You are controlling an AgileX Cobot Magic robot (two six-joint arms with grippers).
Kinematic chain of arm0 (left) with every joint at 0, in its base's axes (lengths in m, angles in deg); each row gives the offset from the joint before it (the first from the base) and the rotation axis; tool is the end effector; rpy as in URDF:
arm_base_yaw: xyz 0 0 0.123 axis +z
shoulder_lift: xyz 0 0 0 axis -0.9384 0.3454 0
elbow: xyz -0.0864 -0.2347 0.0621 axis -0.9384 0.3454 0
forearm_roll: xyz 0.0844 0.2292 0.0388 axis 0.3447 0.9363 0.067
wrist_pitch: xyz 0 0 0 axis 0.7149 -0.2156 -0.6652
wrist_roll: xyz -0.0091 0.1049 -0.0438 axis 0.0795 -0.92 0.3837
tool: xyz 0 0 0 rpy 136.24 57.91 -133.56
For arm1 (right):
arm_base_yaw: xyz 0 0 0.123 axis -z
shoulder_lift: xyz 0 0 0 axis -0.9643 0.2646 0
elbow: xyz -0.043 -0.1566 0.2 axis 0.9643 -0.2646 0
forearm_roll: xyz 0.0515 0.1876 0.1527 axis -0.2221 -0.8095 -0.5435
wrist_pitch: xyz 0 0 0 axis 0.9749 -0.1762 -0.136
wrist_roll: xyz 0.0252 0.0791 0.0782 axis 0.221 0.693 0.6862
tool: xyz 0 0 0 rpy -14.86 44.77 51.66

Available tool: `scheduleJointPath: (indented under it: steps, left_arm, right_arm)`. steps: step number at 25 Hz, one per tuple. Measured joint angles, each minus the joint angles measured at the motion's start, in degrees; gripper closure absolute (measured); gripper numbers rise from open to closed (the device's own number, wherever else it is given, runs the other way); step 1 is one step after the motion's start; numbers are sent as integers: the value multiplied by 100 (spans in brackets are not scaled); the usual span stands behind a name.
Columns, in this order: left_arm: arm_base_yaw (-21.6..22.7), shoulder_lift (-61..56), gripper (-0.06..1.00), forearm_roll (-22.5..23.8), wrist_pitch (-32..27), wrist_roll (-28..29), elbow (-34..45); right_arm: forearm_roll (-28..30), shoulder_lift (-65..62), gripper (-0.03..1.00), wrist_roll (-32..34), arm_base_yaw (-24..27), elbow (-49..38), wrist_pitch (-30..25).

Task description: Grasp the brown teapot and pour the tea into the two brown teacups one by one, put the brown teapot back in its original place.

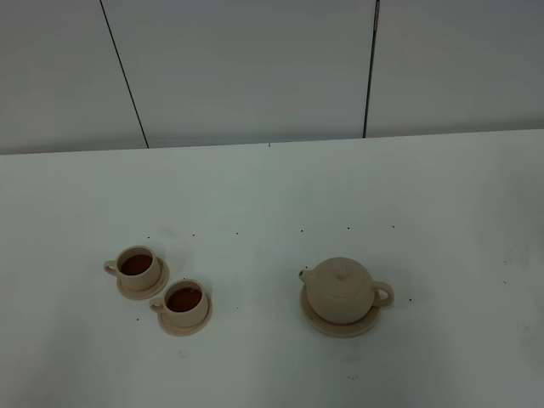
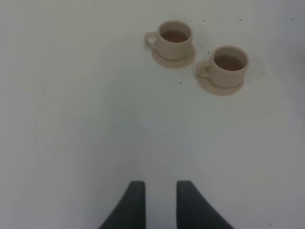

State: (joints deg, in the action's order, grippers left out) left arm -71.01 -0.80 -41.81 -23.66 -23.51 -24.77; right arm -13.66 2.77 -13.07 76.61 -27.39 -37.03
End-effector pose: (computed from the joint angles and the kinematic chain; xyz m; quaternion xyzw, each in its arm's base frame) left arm 0.0510 -0.0011 0.2644 0.0159 0.8673 -0.0015 0.4976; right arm 0.1971 0.0132 0.3230 -0.1604 0.8109 -0.0233 0.5623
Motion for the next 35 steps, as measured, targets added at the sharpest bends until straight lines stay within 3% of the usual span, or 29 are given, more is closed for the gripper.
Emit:
scheduleJointPath:
  steps: [7, 11, 24, 35]
  left_arm:
    - [0, 0, 71, 0, 0, 0, 0]
    - [0, 0, 71, 0, 0, 0, 0]
    - [0, 0, 71, 0, 0, 0, 0]
    - [0, 0, 71, 0, 0, 0, 0]
  right_arm:
    - [1494, -506, 50, 1594, 38, 0, -956]
    - [1911, -861, 50, 2132, 38, 0, -1391]
    - [2227, -1948, 50, 3090, 38, 0, -2644]
    - [2165, -2717, 50, 3507, 38, -510, -2857]
